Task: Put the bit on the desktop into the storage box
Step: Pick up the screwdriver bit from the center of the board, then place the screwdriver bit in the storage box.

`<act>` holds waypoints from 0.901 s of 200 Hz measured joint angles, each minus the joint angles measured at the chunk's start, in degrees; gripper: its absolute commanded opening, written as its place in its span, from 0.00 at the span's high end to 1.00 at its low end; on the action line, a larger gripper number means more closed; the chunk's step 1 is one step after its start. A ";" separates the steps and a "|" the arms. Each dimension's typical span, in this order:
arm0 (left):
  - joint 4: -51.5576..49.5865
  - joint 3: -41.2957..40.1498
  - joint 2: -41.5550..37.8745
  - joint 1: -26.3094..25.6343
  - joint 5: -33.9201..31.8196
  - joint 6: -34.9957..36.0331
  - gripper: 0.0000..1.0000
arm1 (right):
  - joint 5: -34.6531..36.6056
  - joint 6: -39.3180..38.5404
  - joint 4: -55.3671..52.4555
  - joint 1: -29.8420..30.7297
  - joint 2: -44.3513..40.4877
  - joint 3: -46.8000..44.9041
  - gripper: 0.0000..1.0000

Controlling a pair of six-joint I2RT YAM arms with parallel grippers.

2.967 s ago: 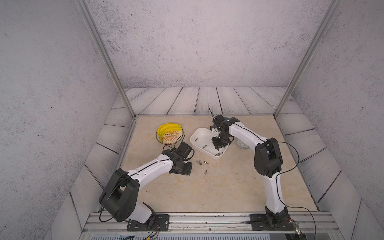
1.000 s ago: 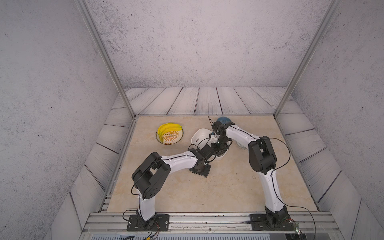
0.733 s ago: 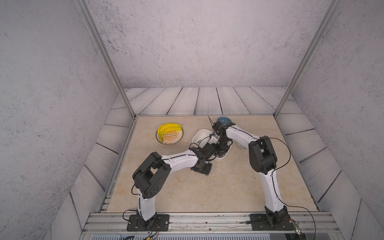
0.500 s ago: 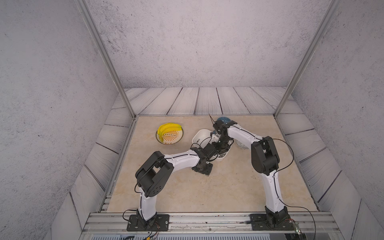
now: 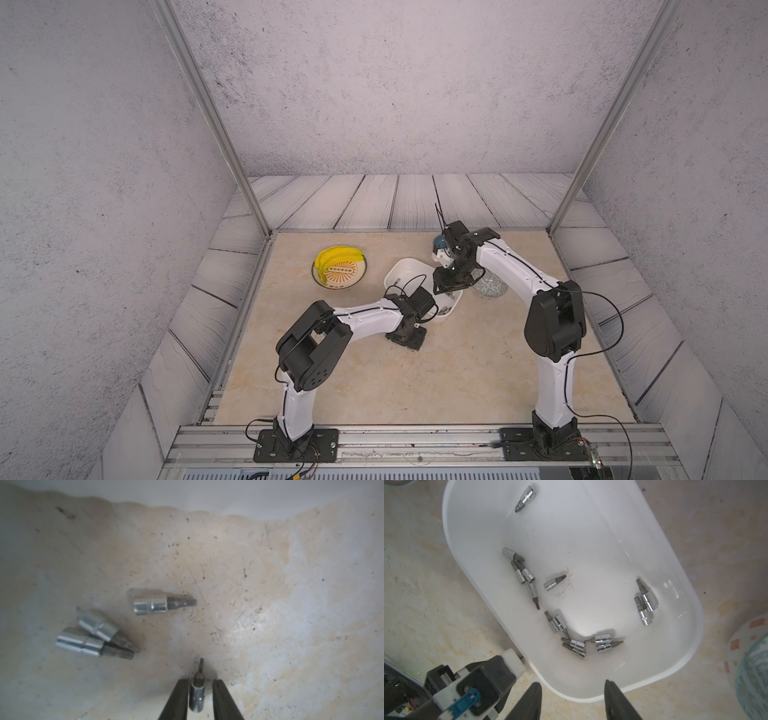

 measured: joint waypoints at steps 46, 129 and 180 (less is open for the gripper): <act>-0.11 0.22 0.02 -0.57 -0.39 -0.15 1.00 | 0.17 0.11 0.04 -0.68 -2.69 -2.23 0.46; -8.50 5.88 -0.96 -0.92 -1.29 0.74 1.00 | 1.16 1.77 2.29 -0.81 -12.07 -13.00 0.46; -16.65 20.50 -1.31 0.79 -2.54 4.42 1.00 | 1.53 4.20 5.29 -0.87 -21.97 -25.22 0.46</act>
